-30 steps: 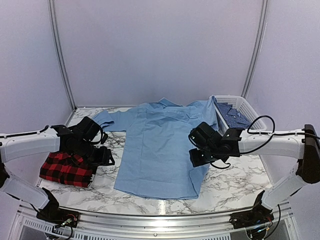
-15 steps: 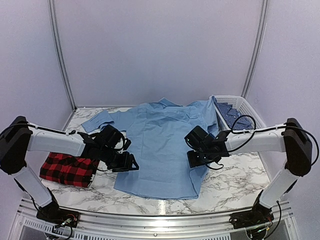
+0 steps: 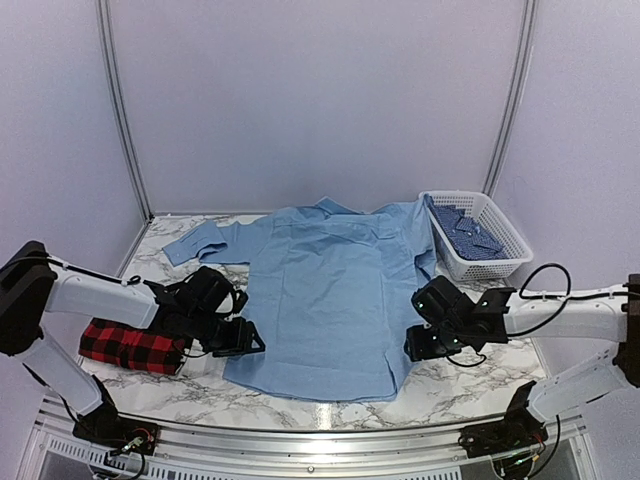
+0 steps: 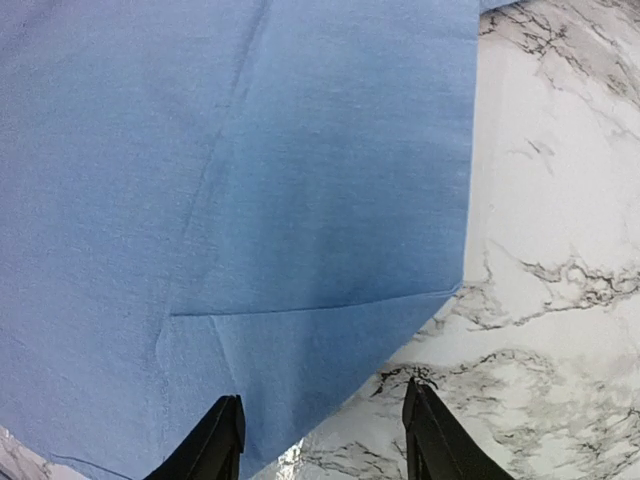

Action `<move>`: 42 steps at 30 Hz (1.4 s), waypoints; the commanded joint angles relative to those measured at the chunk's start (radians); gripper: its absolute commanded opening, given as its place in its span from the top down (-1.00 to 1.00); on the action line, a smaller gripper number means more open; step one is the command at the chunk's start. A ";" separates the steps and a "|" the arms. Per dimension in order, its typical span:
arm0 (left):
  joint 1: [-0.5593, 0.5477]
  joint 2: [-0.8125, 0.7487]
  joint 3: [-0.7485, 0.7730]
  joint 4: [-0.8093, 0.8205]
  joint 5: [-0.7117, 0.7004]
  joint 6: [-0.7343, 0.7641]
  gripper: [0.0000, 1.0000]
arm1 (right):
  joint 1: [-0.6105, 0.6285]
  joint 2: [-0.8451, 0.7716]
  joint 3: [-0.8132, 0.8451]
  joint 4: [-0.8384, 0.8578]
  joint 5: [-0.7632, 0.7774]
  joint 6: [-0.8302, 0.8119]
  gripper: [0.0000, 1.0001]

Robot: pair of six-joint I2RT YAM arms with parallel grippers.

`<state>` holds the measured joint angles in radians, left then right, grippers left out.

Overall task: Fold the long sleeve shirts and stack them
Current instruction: Flatten out the crumpled shirt at the center of the board, then adjust the flattened shirt at the center of the board.

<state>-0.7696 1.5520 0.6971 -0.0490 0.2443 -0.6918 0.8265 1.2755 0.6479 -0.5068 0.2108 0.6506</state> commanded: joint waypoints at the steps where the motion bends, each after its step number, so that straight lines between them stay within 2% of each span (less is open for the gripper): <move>1: -0.010 -0.032 -0.081 -0.103 -0.036 -0.023 -0.17 | 0.011 -0.063 -0.005 -0.053 -0.021 0.066 -0.01; 8: -0.051 -0.105 -0.154 -0.114 -0.049 -0.070 -0.18 | 0.003 -0.083 0.130 -0.113 0.075 0.026 -0.09; 14: -0.049 -0.185 -0.141 -0.217 -0.136 -0.052 -0.20 | -0.176 -0.004 0.291 0.007 0.053 -0.149 -0.18; 20: -0.041 -0.184 -0.099 -0.257 -0.146 -0.032 -0.21 | -0.262 0.324 0.657 0.120 -0.008 -0.343 -0.17; 29: -0.022 -0.206 -0.106 -0.295 -0.133 -0.014 -0.21 | -0.354 0.814 1.186 0.151 -0.025 -0.474 0.10; 32: -0.018 -0.207 -0.100 -0.303 -0.130 -0.005 -0.21 | -0.371 0.975 1.395 0.124 -0.023 -0.501 0.11; 35: -0.006 -0.209 -0.098 -0.318 -0.135 0.003 -0.21 | -0.384 1.116 1.625 -0.014 0.018 -0.511 0.12; 36: 0.001 -0.210 -0.100 -0.320 -0.134 0.005 -0.21 | -0.389 1.127 1.648 -0.055 0.032 -0.505 0.13; 38: 0.013 -0.213 -0.104 -0.324 -0.130 0.006 -0.21 | -0.398 1.049 1.555 -0.034 0.044 -0.497 0.12; 42: 0.035 -0.196 -0.092 -0.324 -0.116 0.020 -0.21 | -0.400 0.761 1.124 0.138 0.032 -0.462 -0.02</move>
<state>-0.7570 1.3464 0.5941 -0.2848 0.1268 -0.6968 0.4389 2.2845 2.0087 -0.4404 0.2226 0.1642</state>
